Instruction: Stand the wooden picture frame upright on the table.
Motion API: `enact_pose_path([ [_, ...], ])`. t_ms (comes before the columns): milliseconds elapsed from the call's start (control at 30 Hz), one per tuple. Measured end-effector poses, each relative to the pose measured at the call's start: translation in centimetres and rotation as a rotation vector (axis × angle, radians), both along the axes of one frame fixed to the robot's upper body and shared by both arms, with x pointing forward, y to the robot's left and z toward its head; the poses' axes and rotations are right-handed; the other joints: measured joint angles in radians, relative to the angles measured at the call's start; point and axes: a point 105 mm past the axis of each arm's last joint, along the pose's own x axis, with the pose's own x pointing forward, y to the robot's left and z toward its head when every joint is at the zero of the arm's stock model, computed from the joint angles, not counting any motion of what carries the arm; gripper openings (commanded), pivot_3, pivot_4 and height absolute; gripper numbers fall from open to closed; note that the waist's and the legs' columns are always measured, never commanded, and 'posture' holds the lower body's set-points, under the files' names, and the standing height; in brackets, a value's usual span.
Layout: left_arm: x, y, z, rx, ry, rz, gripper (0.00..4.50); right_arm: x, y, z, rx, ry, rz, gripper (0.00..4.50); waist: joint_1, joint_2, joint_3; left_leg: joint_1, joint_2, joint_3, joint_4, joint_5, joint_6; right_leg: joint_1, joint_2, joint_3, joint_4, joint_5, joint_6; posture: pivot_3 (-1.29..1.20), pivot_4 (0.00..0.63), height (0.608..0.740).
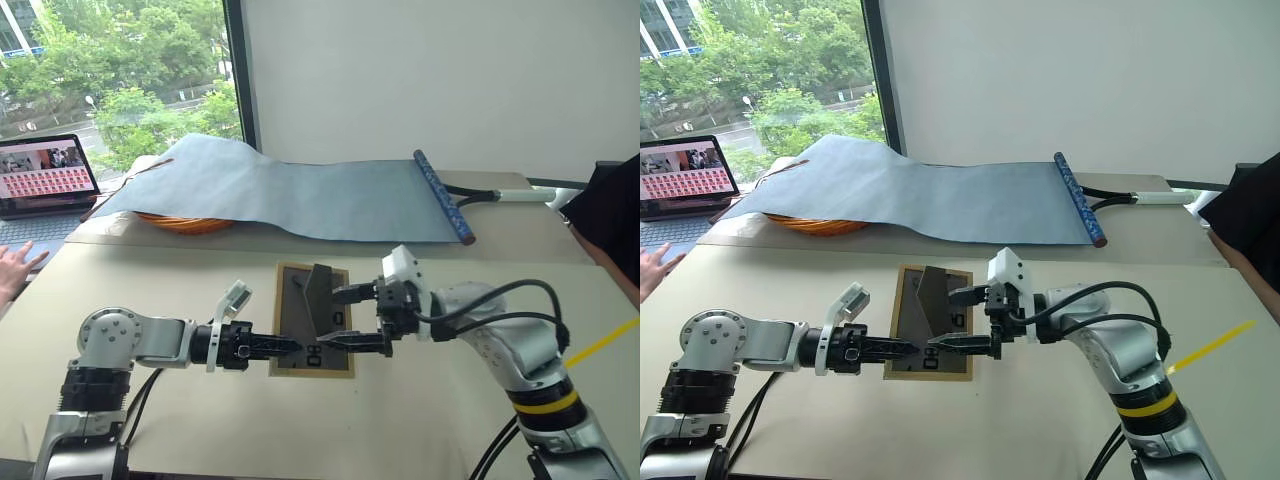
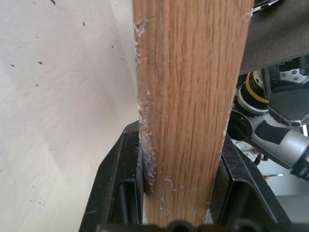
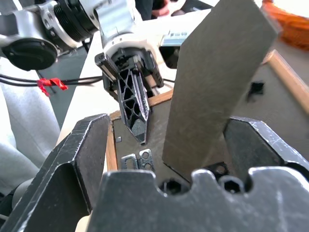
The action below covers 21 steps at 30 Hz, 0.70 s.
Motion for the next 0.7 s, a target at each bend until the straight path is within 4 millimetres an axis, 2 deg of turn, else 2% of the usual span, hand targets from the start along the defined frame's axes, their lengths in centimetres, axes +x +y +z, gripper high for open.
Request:
enact_pose_path([
  [100,0.1,0.7,0.2,-0.023,0.026,0.011,1.15,0.9,-1.2,-0.1,-0.052,-0.096,-0.067,4.20,-0.002,0.000,0.000,0.000,0.000,0.000,0.000,0.000,0.000,0.000,0.000,0.000,0.000,0.000,0.000,0.00,0.150,0.684],
  [200,0.1,1.3,1.1,-0.081,0.040,0.010,1.15,3.0,-3.7,-0.1,-0.097,-0.213,-0.207,4.20,0.000,0.000,0.000,0.000,0.000,0.000,0.000,0.000,0.000,0.000,0.000,0.000,0.000,0.000,0.000,0.00,0.150,0.684],
  [300,0.2,2.1,2.7,-0.157,0.047,0.007,1.15,5.3,-6.8,0.5,-0.185,-0.452,-0.355,4.20,0.002,0.000,0.000,0.000,0.000,0.000,0.000,0.000,0.000,0.000,0.000,0.000,0.000,0.000,0.000,0.00,0.150,0.684],
  [367,0.2,2.1,3.2,-0.195,0.062,-0.010,1.15,5.9,-7.6,0.9,-0.219,-0.625,-0.387,4.20,0.001,0.000,0.000,0.000,0.000,0.000,0.000,0.000,0.000,0.000,0.000,0.000,0.000,0.000,0.000,0.00,0.150,0.684],
  [467,0.2,1.4,3.3,-0.228,0.103,-0.049,1.15,6.1,-7.4,0.9,-0.286,-0.919,-0.379,4.20,0.001,0.000,0.000,0.000,0.000,0.000,0.000,0.000,0.000,0.000,0.000,0.000,0.000,0.000,0.000,0.00,0.150,0.684],
  [533,0.3,0.9,3.4,-0.243,0.128,-0.070,1.15,5.7,-6.1,0.2,-0.312,-1.120,-0.319,4.20,0.001,0.000,0.000,0.000,0.000,0.000,0.000,0.000,0.000,-0.001,0.000,0.000,0.000,0.000,0.000,0.00,0.150,0.684],
  [700,0.7,0.2,4.3,-0.272,0.139,-0.105,1.15,4.7,-3.1,-0.2,-0.234,-1.330,-0.236,4.20,-0.003,0.000,0.001,0.000,0.000,0.000,0.000,0.001,-0.001,0.000,0.000,0.000,0.001,0.000,0.000,0.00,0.150,0.684],
])
